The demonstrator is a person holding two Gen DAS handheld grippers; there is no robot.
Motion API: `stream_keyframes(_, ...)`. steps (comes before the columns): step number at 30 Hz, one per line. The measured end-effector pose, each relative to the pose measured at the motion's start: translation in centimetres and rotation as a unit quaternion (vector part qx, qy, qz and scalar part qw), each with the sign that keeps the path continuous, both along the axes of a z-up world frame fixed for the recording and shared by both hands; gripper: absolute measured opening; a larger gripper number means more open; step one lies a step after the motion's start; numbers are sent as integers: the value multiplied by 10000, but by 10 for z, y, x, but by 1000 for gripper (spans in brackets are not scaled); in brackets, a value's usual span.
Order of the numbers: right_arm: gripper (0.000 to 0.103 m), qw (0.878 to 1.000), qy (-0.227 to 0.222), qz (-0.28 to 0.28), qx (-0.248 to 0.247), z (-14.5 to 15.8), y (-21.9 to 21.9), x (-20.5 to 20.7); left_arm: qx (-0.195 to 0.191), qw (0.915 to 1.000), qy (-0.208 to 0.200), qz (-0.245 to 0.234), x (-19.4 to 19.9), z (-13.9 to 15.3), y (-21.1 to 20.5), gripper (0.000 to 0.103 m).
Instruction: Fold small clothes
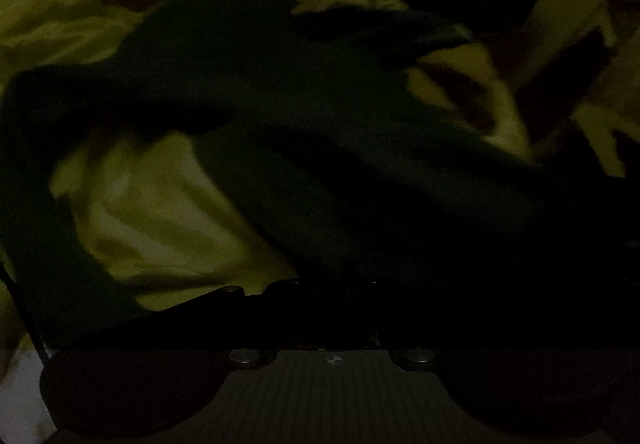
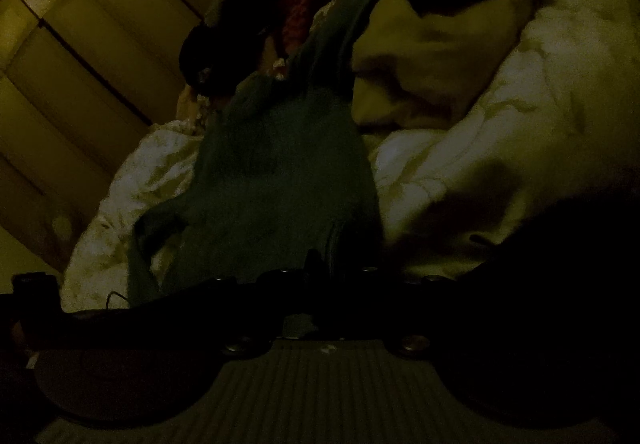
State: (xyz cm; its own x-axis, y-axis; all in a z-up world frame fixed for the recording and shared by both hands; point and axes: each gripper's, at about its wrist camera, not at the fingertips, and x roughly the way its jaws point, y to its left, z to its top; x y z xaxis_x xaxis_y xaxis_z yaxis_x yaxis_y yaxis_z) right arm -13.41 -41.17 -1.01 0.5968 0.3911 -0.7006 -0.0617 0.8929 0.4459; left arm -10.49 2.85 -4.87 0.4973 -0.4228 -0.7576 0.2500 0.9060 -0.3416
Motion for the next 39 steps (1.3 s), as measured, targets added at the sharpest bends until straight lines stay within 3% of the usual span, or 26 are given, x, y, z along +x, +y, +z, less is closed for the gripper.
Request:
stream_keyframes(3,10,9995,-100,152,239,16,1,-5,-125,9995,170,-247,-6,11,3,58)
stream_keyframes(5,9,9992,-174,215,297,29,0,-11,44,9986,266,-453,-10,9,3,58)
stream_keyframes(7,2,9994,-272,229,19,39,-2,-16,111,9961,679,-556,-9,-10,3,58)
stream_keyframes(10,5,9986,-64,-9,-528,29,-8,-16,160,9867,1406,-802,-5,-53,4,60)
stream_keyframes(12,6,9979,-9,-160,-624,19,-12,-16,33,9842,1663,-603,-2,-70,11,71)
stream_keyframes(13,7,9984,-8,-150,-545,16,-13,-16,-19,9854,1626,-495,-1,-68,17,82)
stream_keyframes(14,12,9986,-54,-221,-482,16,-15,-17,32,9880,1477,-447,1,-59,21,84)
stream_keyframes(15,24,9988,-105,-263,-409,17,-16,-17,97,9920,1204,-380,2,-46,26,89)
stream_keyframes(16,34,9989,-156,-256,-353,19,-16,-15,131,9954,892,-313,4,-29,31,103)
stream_keyframes(17,40,9987,-238,-289,-349,21,-17,-14,149,9979,582,-261,5,-12,35,103)
stream_keyframes(19,59,9973,-477,-416,-370,30,-20,-7,285,9993,-207,-122,11,20,42,103)
stream_keyframes(21,63,9953,-754,-562,-235,39,-28,3,494,9938,-992,47,25,46,45,103)
stream_keyframes(24,62,9889,-1102,-970,242,53,-47,31,694,9848,-1501,531,56,62,38,103)
stream_keyframes(29,62,9702,-1310,-1776,998,70,-85,91,511,9837,-1396,1014,123,53,31,103)
stream_keyframes(33,60,9333,-950,-2794,2046,36,-130,135,249,9882,-820,1272,152,11,20,103)
stream_keyframes(35,59,9189,-807,-3152,2232,15,-147,152,236,9884,-606,1369,146,-6,15,103)
stream_keyframes(37,57,9076,-800,-3353,2395,-2,-159,166,292,9898,-400,1336,139,-18,15,103)
stream_keyframes(39,54,9043,-721,-3363,2529,-16,-167,181,383,9907,-363,1253,133,-23,17,103)
